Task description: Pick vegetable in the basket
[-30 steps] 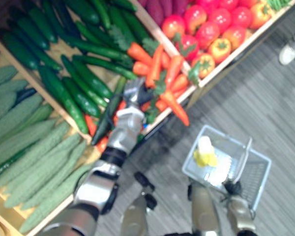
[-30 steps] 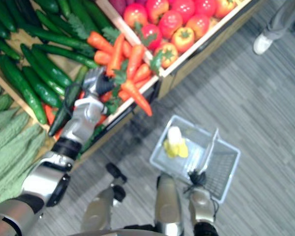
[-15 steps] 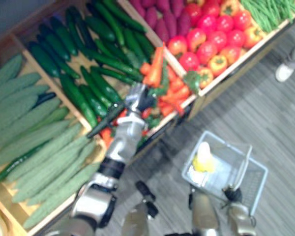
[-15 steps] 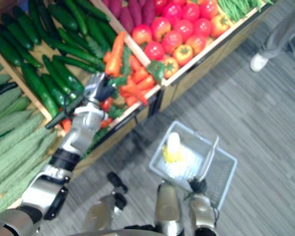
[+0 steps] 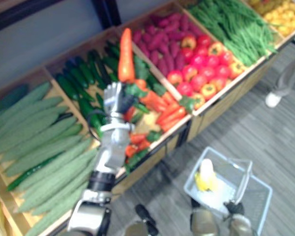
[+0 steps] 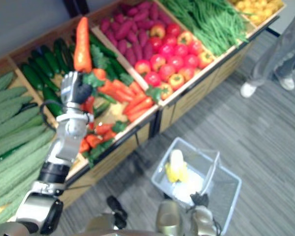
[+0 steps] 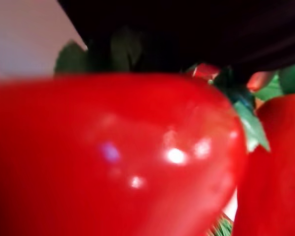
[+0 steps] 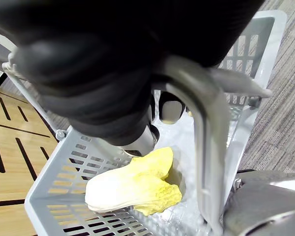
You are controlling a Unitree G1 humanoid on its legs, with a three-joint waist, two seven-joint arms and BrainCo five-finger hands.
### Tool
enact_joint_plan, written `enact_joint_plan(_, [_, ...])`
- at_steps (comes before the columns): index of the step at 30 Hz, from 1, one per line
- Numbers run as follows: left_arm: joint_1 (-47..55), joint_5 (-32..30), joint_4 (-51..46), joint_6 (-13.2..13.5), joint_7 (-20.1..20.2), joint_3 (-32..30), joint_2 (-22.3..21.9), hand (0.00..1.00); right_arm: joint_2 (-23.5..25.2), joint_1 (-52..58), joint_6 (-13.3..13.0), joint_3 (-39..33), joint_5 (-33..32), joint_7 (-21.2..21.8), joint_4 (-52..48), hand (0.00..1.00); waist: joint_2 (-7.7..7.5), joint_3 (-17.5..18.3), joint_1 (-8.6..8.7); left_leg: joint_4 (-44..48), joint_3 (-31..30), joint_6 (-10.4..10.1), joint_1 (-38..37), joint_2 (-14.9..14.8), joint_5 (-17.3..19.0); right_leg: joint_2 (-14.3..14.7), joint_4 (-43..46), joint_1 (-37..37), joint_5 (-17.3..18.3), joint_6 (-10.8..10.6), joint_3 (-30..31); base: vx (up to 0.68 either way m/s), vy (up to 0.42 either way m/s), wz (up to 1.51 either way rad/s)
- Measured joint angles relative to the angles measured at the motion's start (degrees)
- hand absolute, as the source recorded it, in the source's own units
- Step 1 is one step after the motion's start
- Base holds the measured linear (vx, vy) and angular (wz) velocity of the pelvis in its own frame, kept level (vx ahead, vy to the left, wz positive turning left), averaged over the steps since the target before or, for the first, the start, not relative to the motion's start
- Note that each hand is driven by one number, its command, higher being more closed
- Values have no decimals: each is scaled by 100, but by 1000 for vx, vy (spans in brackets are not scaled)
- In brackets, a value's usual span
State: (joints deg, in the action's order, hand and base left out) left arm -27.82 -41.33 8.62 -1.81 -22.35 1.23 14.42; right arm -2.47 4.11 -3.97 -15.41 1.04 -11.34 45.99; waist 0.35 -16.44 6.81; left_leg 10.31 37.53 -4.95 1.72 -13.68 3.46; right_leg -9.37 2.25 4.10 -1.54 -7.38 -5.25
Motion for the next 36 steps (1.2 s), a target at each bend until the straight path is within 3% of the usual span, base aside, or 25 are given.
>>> enact_joint_plan(2, [156, 86, -280, -2, -99, -178, 5, 100, -44, 10, -1, 50, 9, 52, -19, 100, 0, 4, -30, 1100, -726, 48, 345, -298, 115, 96, 87, -24, 15, 30, 262, -45, -90, -50])
enact_joint_plan(4, [324, 199, -572, 0, -219, -225, 3, 100, -96, 10, 3, 159, 14, 67, -23, 100, -3, 4, -84, 1459, -1551, 47, 509, -257, 231, 148, 142, -34, 18, 40, 509, -54, 1, -70])
enact_joint_plan(5, [546, 242, -885, 13, -298, -266, -8, 100, -155, 2, 16, 265, 21, 84, -43, 100, 19, 20, -121, 1428, -2445, -73, 504, 8, 591, 196, 156, 25, 49, 86, 783, -97, 150, -128])
enact_joint_plan(6, [784, 242, -1126, 61, -396, -280, -26, 100, -222, 8, 26, 293, 28, 102, -88, 100, 200, 142, -208, 1182, -3296, -124, 436, 290, 911, 361, 173, 168, 18, 44, 1096, -100, 196, -132])
enact_joint_plan(8, [992, 248, -1243, 188, -461, -337, -147, 100, -308, 56, 50, 367, 107, 165, -137, 100, 228, 252, -235, 695, -3819, -249, 102, 451, 1295, 495, 98, 312, -44, -51, 1442, -47, 164, -111])
enact_joint_plan(11, [1340, 286, -1253, 242, -456, -299, -384, 100, -200, 395, 133, 482, 149, 260, -669, 100, -54, 463, -222, 320, -3166, -148, -187, 709, 1159, 267, -224, 342, -353, -205, 2004, 4, 145, -81])
enact_joint_plan(14, [1412, 288, -1324, 330, -400, 24, -415, 100, -156, 646, 158, 615, 299, 273, -1185, 100, -139, 557, -166, 198, -2697, -97, -318, 846, 1177, 237, -197, 578, -502, -238, 2389, 24, 102, -92])
enact_joint_plan(15, [1412, 286, -1396, 402, -371, 75, -412, 100, -152, 611, 170, 747, 344, 277, -1333, 100, -142, 562, -151, 209, -2442, -88, -316, 828, 1181, 311, -177, 785, -791, -126, 2184, 63, 74, -130])
enact_joint_plan(17, [1397, 286, -1449, 429, -341, 91, -415, 100, -135, 477, 209, 991, 355, 309, -1570, 100, -122, 564, -122, 142, -2184, 9, -280, 765, 1116, 407, -296, 1029, -1311, 473, 1333, 17, 28, -133])
enact_joint_plan(18, [1373, 283, -1449, 430, -272, 112, -442, 100, -116, 409, 212, 1153, 408, 317, -1833, 100, -119, 560, -107, 7, -1935, 103, -313, 726, 1045, 420, -465, 1056, -1553, 768, 524, -23, -31, -116])
enact_joint_plan(19, [1368, 278, -1448, 438, -206, 119, -510, 100, -100, 443, 212, 1204, 533, 318, -1999, 100, -107, 545, -100, -64, -1719, 130, -444, 741, 1065, 350, 69, 1197, -839, 1105, -266, -31, -35, -110])
enact_joint_plan(20, [1447, 280, -1444, 435, -185, 131, -617, 100, -100, 461, 216, 1244, 577, 317, -2057, 100, -93, 529, -75, -35, -1556, 134, -598, 791, 1073, 157, 658, 1351, -519, 1334, -760, -31, -7, -102])
enact_joint_plan(21, [1593, 279, -1484, 440, -160, 154, -710, 100, -129, 553, 223, 1386, 578, 312, -2123, 100, -109, 543, -121, 87, -1400, 153, -779, 863, 1139, 99, 944, 1338, -803, 1214, -1272, -104, 11, -128])
enact_joint_plan(22, [1711, 279, -1567, 444, -160, 113, -720, 100, -149, 540, 226, 1566, 580, 312, -2191, 100, -99, 557, -221, 164, -1313, 215, -830, 851, 1162, 214, 850, 1323, -1072, 1357, -1423, -157, -2, -155])
enact_joint_plan(23, [1751, 280, -1655, 462, -159, 84, -700, 100, -175, 513, 225, 1700, 583, 317, -2363, 100, -50, 584, -305, 134, -1242, 325, -816, 780, 1204, 372, 494, 1312, -1378, 1162, -1434, -232, -103, -165])
enact_joint_plan(24, [1845, 280, -1761, 572, -158, 54, -718, 100, -152, 443, 223, 1824, 589, 327, -2568, 100, 42, 644, -388, -29, -932, 215, -866, 663, 1391, 391, 669, 1286, -751, 1230, -1927, -160, -115, -135])
enact_joint_plan(25, [1936, 280, -1756, 610, -153, 58, -741, 100, -144, 361, 223, 1885, 593, 342, -2578, 100, 11, 632, -389, 7, -779, 228, -880, 672, 1385, 261, 1225, 1327, -137, 1421, -2109, -126, -157, -118])
enact_joint_plan(26, [2210, 284, -1753, 628, -131, 72, -841, 100, -155, 236, 218, 1943, 660, 426, -2599, 100, 104, 660, -386, 2, -594, 225, -902, 638, 1384, 99, 1972, 1359, 556, 1261, -2279, -13, -115, -93])
enact_joint_plan(27, [2468, 281, -1748, 641, -87, 171, -971, 100, -158, 145, 220, 2030, 761, 438, -2619, 100, 127, 668, -392, 11, -436, 182, -978, 637, 1360, 84, 1998, 1279, 825, 1081, -2251, 11, -105, -87])
enact_joint_plan(28, [2585, 282, -1731, 642, -72, 198, -1045, 100, -161, 107, 225, 2075, 772, 447, -2634, 100, 143, 660, -421, 3, -338, 137, -1006, 614, 1334, 192, 1867, 1252, 736, 1162, -2197, 28, -70, -74])
enact_joint_plan(29, [2768, 282, -1649, 644, 21, 277, -1190, 100, -165, 119, 237, 2226, 791, 452, -2747, 100, 241, 694, -471, -28, -306, 134, -995, 549, 1278, 492, 1393, 1094, 489, 1261, -2102, 22, -73, -73])
enact_joint_plan(30, [2868, 282, -1576, 677, 58, 345, -1246, 100, -193, 127, 237, 2335, 792, 482, -2841, 100, 244, 700, -530, -20, -207, 146, -1040, 450, 1188, 764, 917, 914, 258, 1292, -1943, 11, -76, -71])
enact_joint_plan(33, [3076, 289, -1373, 688, 173, 461, -1250, 100, -225, 177, 238, 2699, 794, 597, -3152, 100, 219, 691, -548, 604, -198, 162, -1002, 158, 1190, 1193, 14, 419, -18, 1110, -1603, 5, -44, -57])
enact_joint_plan(35, [3213, 295, -1324, 733, 254, 539, -1248, 100, -258, 181, 238, 2844, 783, 664, -3315, 100, 169, 678, -559, 1510, -338, 184, -746, -84, 1222, 1348, -305, 221, -13, 1107, -1285, 24, 2, -54])
enact_joint_plan(36, [3284, 301, -1310, 831, 261, 602, -1246, 100, -295, 160, 238, 2949, 758, 666, -3452, 100, 131, 670, -595, 1828, -593, 198, -518, -53, 1247, 1388, -476, 171, 46, 1054, -1136, 20, -7, -59])
